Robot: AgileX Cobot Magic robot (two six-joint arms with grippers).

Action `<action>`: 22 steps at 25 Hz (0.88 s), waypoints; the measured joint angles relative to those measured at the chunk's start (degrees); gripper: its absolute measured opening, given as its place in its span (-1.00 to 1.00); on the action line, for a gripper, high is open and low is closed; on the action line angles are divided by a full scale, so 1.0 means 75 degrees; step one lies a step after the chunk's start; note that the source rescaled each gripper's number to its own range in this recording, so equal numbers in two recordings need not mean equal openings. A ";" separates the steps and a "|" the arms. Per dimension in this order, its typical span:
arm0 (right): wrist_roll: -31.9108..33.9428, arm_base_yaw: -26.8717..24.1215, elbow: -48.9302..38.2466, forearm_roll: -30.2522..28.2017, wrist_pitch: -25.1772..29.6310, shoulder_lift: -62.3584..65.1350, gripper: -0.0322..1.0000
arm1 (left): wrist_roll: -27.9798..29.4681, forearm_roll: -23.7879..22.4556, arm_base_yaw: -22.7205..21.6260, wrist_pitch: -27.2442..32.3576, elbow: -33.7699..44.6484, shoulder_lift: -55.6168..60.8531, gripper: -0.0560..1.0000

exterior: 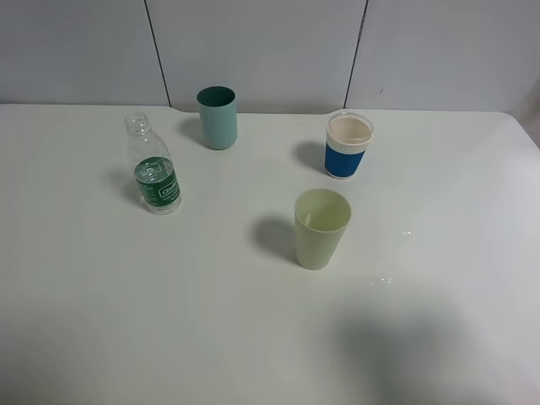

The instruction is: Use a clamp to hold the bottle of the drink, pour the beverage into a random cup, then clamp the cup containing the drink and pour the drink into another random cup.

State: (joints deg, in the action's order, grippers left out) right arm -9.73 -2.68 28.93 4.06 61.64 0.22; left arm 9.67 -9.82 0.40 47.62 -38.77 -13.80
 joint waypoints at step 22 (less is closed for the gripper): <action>0.0000 0.0000 0.0000 0.0000 0.0000 0.0000 1.00 | -0.0188 0.0917 -0.0231 0.1949 0.1164 0.1881 1.00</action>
State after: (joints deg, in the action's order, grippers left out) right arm -9.73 -2.68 28.93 4.06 61.64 0.22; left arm 8.26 -2.94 -1.33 62.24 -30.04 0.30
